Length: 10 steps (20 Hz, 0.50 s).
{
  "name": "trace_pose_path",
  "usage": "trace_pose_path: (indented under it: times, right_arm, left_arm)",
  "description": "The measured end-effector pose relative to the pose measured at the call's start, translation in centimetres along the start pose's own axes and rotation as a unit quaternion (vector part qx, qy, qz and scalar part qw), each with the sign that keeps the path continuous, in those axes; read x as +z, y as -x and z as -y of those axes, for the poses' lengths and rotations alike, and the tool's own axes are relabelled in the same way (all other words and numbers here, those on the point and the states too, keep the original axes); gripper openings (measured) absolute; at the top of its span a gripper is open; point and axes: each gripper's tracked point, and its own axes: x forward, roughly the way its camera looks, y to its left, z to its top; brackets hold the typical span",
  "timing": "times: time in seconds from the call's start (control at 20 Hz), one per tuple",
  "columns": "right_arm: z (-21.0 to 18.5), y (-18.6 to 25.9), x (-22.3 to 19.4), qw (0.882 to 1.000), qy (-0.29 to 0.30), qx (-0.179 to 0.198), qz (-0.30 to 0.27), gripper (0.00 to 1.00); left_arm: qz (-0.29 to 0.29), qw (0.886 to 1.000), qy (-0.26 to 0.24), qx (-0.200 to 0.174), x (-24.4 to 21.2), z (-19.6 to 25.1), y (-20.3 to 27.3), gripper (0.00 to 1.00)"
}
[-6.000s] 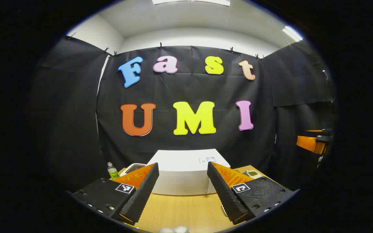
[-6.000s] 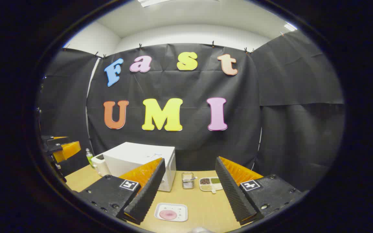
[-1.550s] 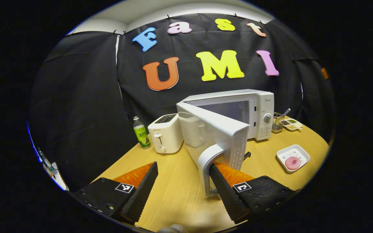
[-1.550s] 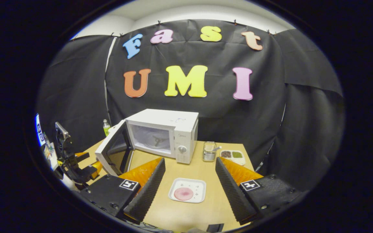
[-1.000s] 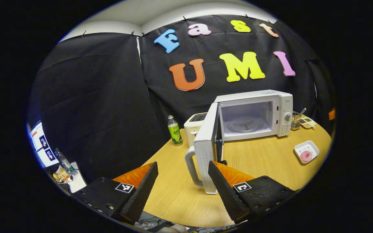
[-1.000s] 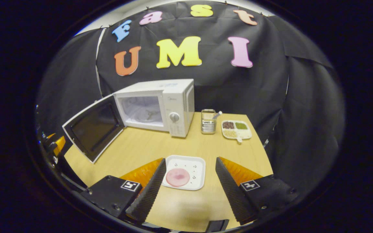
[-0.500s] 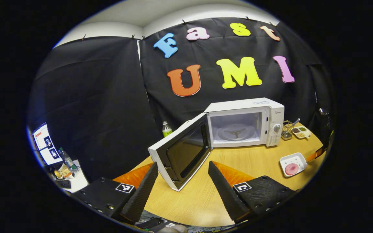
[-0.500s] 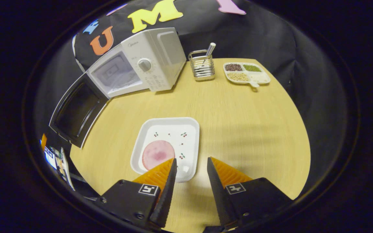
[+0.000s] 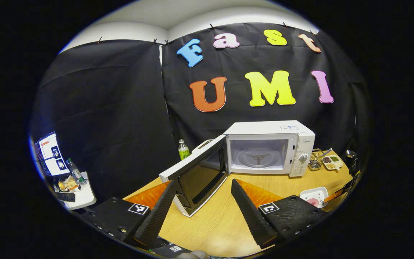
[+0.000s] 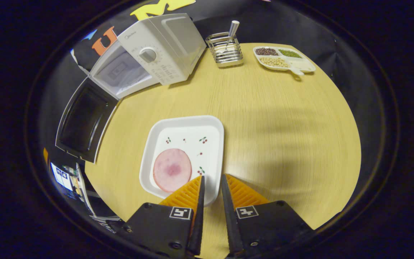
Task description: Open the microwave oven with the left hand, put the food in, and close the microwave oven.
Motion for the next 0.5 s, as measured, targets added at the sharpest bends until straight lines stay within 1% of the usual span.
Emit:
trace_pose_path:
  times: [0.05,0.1,0.15,0.2,0.25,0.35,0.45,0.5]
  right_arm:
    - [0.2,0.1,0.1,1.000,0.000,-0.013,-0.002,0.18]
    - [0.4,0.2,0.0,1.000,0.001,-0.025,-0.012,0.09]
    - [0.7,-0.1,0.1,0.999,0.000,-0.040,-0.019,0.05]
    - [0.6,0.0,0.1,0.998,-0.005,-0.050,-0.024,0.11]
    - [0.4,-0.2,0.1,0.998,-0.014,-0.051,-0.029,0.09]
    - [-0.4,-0.6,0.0,0.997,-0.046,-0.040,-0.038,0.04]
    - [-1.0,-0.5,0.0,0.996,-0.071,-0.031,-0.037,0.04]
    - [-1.8,-0.4,-0.4,0.994,-0.097,-0.016,-0.038,0.04]
  left_arm:
    - [0.004,1.000,-0.002,-0.001,0.3,-0.1,-0.2,0.95]
    - [0.008,1.000,-0.002,-0.006,0.4,-0.1,-0.3,0.95]
    - [0.011,1.000,-0.002,-0.014,0.4,0.1,-0.5,0.95]
    - [0.015,1.000,-0.007,-0.022,0.4,0.3,-0.8,0.95]
    - [0.019,0.999,-0.012,-0.028,0.5,0.2,-1.2,0.95]
    - [0.026,0.998,-0.009,-0.048,0.6,0.2,-1.9,0.95]
    - [0.031,0.997,-0.002,-0.067,0.5,0.0,-2.8,0.95]
    - [0.031,0.997,0.001,-0.072,0.4,-0.4,-3.2,0.95]
